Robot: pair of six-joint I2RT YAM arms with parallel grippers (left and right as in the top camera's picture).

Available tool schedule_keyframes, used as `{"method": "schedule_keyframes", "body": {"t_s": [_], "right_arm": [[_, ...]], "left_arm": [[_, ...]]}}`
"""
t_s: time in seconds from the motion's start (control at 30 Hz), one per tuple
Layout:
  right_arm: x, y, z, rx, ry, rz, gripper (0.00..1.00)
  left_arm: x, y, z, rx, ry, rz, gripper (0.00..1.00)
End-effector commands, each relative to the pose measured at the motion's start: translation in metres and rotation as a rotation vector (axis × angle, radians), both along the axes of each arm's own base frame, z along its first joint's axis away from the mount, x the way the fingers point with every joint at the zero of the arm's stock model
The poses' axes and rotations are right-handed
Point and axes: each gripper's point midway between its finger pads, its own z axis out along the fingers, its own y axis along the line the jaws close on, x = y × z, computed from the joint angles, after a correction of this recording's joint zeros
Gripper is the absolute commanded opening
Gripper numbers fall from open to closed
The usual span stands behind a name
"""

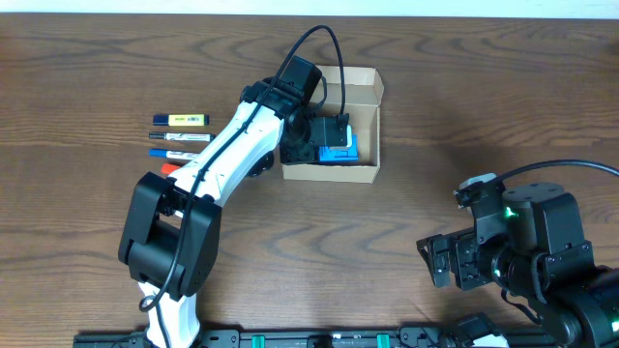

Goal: Pack container
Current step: 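Lower the duster into the box and open the left gripper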

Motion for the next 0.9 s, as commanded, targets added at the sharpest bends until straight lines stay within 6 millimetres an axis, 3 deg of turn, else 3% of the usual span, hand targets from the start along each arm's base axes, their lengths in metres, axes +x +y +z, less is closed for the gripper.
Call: {"method": "schedule_keyframes", "body": {"t_s": [0.0, 0.43, 0.47, 0.5, 0.53, 0.77, 0.87], "right_arm": [[0.000, -0.001, -0.001, 0.006, 0.006, -0.013, 0.99], [0.000, -0.001, -0.001, 0.006, 0.006, -0.013, 0.99], [0.000, -0.001, -0.001, 0.006, 0.006, -0.013, 0.99], [0.000, -0.001, -0.001, 0.006, 0.006, -0.013, 0.99], [0.000, -0.001, -0.001, 0.006, 0.006, -0.013, 0.99], [0.000, -0.001, -0.001, 0.006, 0.006, -0.013, 0.99], [0.000, -0.001, -0.001, 0.006, 0.006, -0.013, 0.99]], "left_arm": [[0.001, 0.002, 0.001, 0.002, -0.006, -0.009, 0.42], [0.001, 0.002, 0.001, 0.002, -0.006, -0.009, 0.62], [0.001, 0.002, 0.001, 0.002, -0.006, -0.009, 0.64], [0.001, 0.002, 0.001, 0.002, -0.006, -0.008, 0.76], [0.001, 0.002, 0.001, 0.002, -0.005, -0.009, 0.77], [0.002, 0.001, 0.004, -0.002, -0.013, -0.009, 0.77], [0.008, -0.004, 0.023, -0.030, -0.044, 0.019, 0.76]]}}
